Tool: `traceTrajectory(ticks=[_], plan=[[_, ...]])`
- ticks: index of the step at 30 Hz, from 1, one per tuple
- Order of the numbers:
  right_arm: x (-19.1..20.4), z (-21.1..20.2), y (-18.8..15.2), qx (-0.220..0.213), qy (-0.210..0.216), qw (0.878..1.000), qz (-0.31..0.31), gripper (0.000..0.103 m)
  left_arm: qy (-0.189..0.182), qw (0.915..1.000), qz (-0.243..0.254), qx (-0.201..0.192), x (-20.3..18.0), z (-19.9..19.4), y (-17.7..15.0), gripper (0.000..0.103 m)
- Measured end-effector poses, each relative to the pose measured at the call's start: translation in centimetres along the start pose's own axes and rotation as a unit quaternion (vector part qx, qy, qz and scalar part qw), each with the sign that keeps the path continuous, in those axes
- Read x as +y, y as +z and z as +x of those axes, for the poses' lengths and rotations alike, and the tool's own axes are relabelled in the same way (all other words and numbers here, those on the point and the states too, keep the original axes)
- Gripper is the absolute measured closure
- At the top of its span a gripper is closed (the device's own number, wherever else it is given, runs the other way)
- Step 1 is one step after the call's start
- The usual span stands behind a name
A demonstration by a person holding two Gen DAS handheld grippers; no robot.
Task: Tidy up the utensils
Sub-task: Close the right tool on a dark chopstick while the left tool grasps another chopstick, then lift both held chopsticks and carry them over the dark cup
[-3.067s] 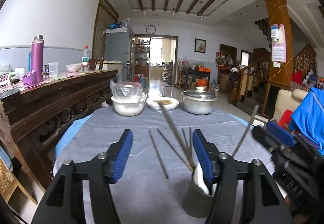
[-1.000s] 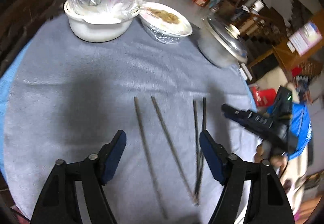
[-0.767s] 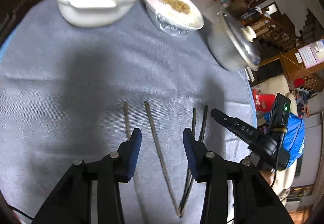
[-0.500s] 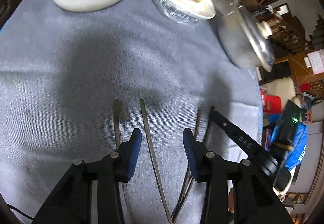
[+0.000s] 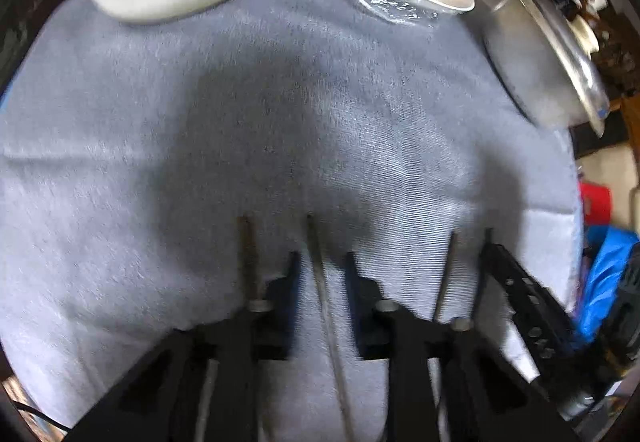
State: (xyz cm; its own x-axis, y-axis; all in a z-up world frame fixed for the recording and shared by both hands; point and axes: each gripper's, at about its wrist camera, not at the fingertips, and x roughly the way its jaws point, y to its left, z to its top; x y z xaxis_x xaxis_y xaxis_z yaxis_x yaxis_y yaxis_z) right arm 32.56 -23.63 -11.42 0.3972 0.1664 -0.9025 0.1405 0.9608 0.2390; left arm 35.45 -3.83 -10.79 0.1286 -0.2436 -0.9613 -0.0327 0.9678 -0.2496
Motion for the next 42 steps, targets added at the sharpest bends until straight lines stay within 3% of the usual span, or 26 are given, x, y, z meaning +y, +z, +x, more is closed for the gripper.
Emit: traceTrajectory(ticks=[9, 18, 22, 29, 36, 42], plan=[[-3.3, -2.6, -2.1, -0.024, 0.050, 0.998, 0.043, 0.096, -0.018, 0.9980, 0.053, -0.030, -1.0, 0.0, -2.1, 0.098], [-7.3, -10.2, -5.8, -0.114, 0.090, 0.987, 0.073, 0.096, -0.067, 0.9888, 0.062, -0.118, 1.0, -6.9, -4.0, 0.098], [-7.9, -14.5, -8.5, -0.165, 0.098, 0.979, 0.072, 0.096, -0.085, 0.9808, 0.062, -0.164, 1.8, -11.4, -6.0, 0.098], [-7.5, -21.3, -13.5, -0.260, 0.104, 0.958, 0.065, 0.097, -0.113, 0.9589, 0.066, -0.252, 4.2, -18.5, -10.4, 0.098], [-5.4, -27.4, -19.2, -0.351, 0.082, 0.932, 0.044, 0.097, -0.133, 0.9450, 0.037, -0.296, 7.7, -22.6, -14.7, 0.098], [-3.7, -31.3, -21.9, -0.398, 0.068, 0.914, 0.027, 0.097, -0.141, 0.9343, 0.019, -0.327, 9.9, -25.5, -17.3, 0.098]])
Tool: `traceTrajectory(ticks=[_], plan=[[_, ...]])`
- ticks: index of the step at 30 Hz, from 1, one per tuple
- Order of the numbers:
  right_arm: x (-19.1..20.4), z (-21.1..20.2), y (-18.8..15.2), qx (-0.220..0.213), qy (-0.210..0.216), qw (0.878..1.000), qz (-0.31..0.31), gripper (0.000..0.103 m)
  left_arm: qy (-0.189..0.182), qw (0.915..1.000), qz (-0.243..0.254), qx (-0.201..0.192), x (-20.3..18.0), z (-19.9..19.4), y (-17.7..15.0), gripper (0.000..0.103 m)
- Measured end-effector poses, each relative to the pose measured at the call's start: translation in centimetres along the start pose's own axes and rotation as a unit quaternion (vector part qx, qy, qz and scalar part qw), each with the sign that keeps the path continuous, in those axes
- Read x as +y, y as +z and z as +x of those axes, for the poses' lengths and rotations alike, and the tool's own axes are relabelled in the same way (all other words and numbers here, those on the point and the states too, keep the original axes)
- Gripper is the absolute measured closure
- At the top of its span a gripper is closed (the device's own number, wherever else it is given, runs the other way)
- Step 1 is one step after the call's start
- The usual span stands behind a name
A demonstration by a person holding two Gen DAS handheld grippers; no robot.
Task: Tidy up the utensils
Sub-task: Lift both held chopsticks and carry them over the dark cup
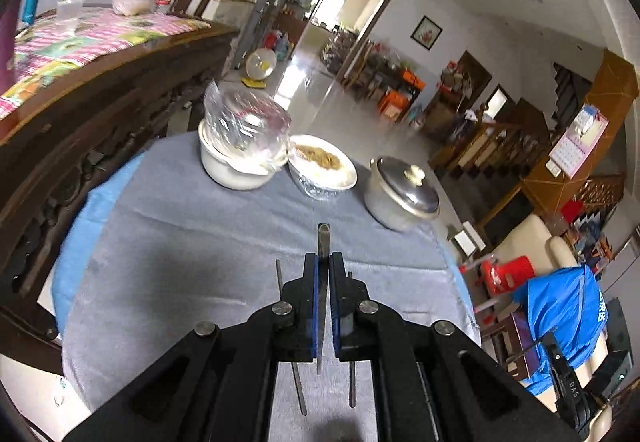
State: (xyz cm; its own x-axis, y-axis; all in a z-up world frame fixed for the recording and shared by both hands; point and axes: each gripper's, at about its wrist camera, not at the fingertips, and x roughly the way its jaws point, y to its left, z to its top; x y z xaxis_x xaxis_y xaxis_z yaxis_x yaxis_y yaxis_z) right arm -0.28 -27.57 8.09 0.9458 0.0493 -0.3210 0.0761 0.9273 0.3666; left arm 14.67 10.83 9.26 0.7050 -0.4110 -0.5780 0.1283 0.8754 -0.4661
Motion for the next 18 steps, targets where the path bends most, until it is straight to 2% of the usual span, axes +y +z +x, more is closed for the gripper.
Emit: traceTrajectory(ticks=[11, 18], plan=[[3.0, -6.8, 3.2, -0.074, -0.015, 0.996, -0.053, 0.097, 0.020, 0.9987, 0.021, -0.042, 0.1, -6.9, 0.8, 0.098], [5.8, -8.4, 5.4, -0.099, -0.009, 0.991, -0.091, 0.097, 0.033, 0.9961, 0.048, -0.066, -1.5, -10.7, 2.6, 0.098]])
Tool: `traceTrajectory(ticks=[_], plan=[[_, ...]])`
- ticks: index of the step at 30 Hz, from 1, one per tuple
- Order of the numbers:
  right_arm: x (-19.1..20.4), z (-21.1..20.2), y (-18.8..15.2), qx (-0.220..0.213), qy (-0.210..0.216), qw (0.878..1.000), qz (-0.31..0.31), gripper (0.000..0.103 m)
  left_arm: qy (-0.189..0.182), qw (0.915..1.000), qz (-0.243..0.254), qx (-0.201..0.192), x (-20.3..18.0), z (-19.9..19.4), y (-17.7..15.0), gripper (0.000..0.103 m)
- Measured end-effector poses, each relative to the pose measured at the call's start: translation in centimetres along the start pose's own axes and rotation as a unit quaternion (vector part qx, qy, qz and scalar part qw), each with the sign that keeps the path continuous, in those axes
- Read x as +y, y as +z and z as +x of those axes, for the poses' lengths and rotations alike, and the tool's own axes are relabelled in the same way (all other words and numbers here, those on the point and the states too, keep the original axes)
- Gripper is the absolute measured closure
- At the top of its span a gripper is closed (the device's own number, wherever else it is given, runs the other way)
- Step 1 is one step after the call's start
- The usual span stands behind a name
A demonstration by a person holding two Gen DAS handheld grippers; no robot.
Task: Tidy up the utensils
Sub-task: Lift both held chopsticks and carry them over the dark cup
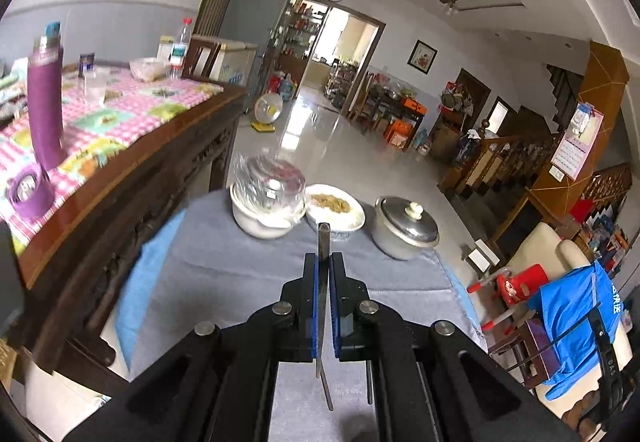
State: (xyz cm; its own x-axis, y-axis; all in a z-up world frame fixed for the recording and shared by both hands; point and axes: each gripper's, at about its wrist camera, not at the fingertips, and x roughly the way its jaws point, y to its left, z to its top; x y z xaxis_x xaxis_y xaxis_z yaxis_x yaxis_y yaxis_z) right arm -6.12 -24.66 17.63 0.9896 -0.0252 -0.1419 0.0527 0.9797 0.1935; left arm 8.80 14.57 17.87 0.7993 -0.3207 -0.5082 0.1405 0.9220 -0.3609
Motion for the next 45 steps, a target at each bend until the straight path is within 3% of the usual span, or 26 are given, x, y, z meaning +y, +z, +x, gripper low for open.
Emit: traceTrajectory(ticks=[8, 13, 29, 38, 45], plan=[[3.9, -1.1, 3.1, -0.048, 0.027, 0.998, -0.037, 0.097, -0.020, 0.9984, 0.014, -0.050, -2.5, -4.8, 2.2, 0.098], [6.3, -2.4, 3.7, -0.070, 0.058, 0.995, -0.048, 0.097, -0.050, 0.9965, 0.023, -0.063, -4.7, -6.5, 1.7, 0.098], [6.7, -3.2, -4.0, 0.024, 0.108, 0.993, -0.033, 0.097, -0.120, 0.9910, 0.043, 0.039, -8.8, -3.3, -7.0, 0.098], [6.8, -3.9, -6.2, 0.039, 0.108, 0.993, -0.040, 0.097, -0.109, 0.9916, 0.021, 0.067, -8.3, -1.7, -10.7, 0.098], [6.2, -4.1, -7.3, 0.050, 0.103, 0.993, -0.027, 0.097, -0.083, 0.9946, 0.030, 0.056, -8.5, -2.1, -12.6, 0.098]])
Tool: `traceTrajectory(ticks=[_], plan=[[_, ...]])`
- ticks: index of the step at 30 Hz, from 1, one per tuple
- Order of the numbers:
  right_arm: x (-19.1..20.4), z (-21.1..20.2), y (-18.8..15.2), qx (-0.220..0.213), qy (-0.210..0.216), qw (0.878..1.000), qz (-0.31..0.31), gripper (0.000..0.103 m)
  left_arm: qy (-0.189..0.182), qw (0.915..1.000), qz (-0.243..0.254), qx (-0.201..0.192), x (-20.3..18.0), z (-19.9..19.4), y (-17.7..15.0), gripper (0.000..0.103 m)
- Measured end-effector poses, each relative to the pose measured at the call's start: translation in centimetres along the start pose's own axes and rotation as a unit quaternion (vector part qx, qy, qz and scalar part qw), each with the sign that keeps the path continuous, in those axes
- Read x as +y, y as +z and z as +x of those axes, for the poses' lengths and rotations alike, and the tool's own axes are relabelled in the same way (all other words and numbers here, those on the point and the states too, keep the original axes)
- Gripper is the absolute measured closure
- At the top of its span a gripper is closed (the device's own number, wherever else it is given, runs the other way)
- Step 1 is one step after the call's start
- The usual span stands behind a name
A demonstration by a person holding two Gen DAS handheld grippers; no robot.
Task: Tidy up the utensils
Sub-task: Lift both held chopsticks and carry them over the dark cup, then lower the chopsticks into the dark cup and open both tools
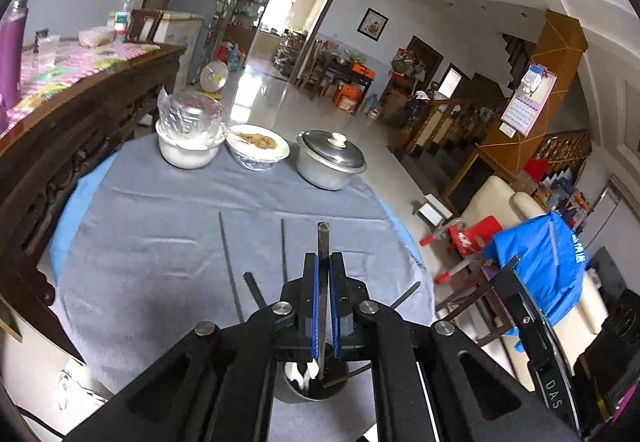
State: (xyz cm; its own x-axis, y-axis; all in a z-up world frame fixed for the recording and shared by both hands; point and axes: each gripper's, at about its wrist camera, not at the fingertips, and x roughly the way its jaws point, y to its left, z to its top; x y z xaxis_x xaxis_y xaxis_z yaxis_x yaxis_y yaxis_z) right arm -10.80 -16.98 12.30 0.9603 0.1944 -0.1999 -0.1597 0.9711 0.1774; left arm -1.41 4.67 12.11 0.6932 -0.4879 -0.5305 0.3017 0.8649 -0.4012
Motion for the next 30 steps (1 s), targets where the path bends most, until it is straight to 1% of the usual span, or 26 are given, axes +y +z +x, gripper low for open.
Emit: traceTrajectory(ticks=[6, 12, 17, 22, 27, 30], plan=[[0.7, -0.6, -1.1, 0.000, -0.003, 1.000, -0.005, 0.097, 0.024, 0.9991, 0.020, -0.029, -1.1, -1.7, -1.7, 0.098], [1.0, -0.3, -1.7, 0.004, 0.000, 1.000, -0.008, 0.097, 0.042, 0.9980, 0.022, -0.041, -1.4, -2.8, -2.6, 0.098], [0.8, 0.2, -2.2, 0.011, -0.001, 1.000, 0.000, 0.097, 0.050, 0.9978, 0.021, -0.038, -1.2, -3.0, -2.9, 0.098], [0.6, 0.5, -2.9, 0.019, 0.000, 1.000, 0.008, 0.097, 0.062, 0.9974, 0.024, -0.029, -1.1, -2.4, -3.3, 0.098], [0.3, 1.1, -3.5, 0.027, -0.003, 1.000, 0.011, 0.096, 0.082, 0.9960, 0.029, -0.021, -1.1, -1.5, -3.8, 0.098], [-0.5, 1.5, -3.9, 0.034, -0.007, 0.999, 0.024, 0.097, 0.094, 0.9950, 0.032, -0.016, -1.0, -1.0, -4.0, 0.098]])
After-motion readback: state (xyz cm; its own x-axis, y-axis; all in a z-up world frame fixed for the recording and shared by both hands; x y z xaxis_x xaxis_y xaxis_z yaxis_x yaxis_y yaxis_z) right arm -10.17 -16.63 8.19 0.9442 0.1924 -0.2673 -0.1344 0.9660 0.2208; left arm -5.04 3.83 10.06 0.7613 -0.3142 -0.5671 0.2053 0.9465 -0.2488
